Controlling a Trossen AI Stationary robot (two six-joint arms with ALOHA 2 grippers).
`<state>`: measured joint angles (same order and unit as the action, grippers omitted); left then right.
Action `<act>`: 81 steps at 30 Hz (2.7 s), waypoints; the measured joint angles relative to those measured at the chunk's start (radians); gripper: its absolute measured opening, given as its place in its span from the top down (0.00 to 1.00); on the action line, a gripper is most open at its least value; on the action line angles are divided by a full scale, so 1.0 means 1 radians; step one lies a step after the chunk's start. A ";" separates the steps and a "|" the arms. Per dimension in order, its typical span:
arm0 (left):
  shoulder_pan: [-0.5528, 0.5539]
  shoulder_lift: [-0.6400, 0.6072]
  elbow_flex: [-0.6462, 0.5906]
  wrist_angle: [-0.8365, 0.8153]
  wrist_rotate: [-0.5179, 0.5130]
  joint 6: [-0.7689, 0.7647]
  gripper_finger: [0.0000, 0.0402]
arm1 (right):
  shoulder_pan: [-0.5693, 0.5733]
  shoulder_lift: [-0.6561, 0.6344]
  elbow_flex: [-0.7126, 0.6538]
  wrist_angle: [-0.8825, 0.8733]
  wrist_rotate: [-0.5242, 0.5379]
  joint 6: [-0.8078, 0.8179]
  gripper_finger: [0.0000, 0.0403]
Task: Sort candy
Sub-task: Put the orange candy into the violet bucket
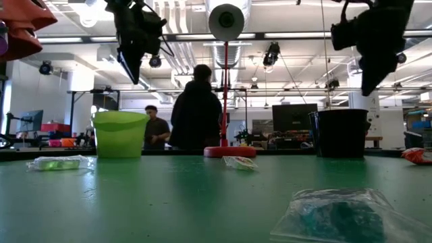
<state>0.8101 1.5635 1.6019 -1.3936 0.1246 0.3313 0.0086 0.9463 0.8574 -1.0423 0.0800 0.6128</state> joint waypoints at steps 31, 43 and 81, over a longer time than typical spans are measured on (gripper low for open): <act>0.000 0.000 -0.005 0.002 -0.001 0.000 0.75 | 0.000 0.157 -0.155 -0.098 -0.164 -0.256 0.55; 0.000 0.000 -0.005 0.003 -0.001 0.000 0.75 | 0.000 0.157 -0.235 -0.031 -0.237 -0.230 0.55; 0.000 0.000 -0.005 0.009 -0.001 -0.001 0.75 | 0.000 0.168 -0.375 0.140 -0.223 0.027 0.95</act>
<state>0.8101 1.5631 1.5967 -1.3842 0.1234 0.3304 0.0086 1.1145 0.4826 -0.9026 -0.1426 0.6393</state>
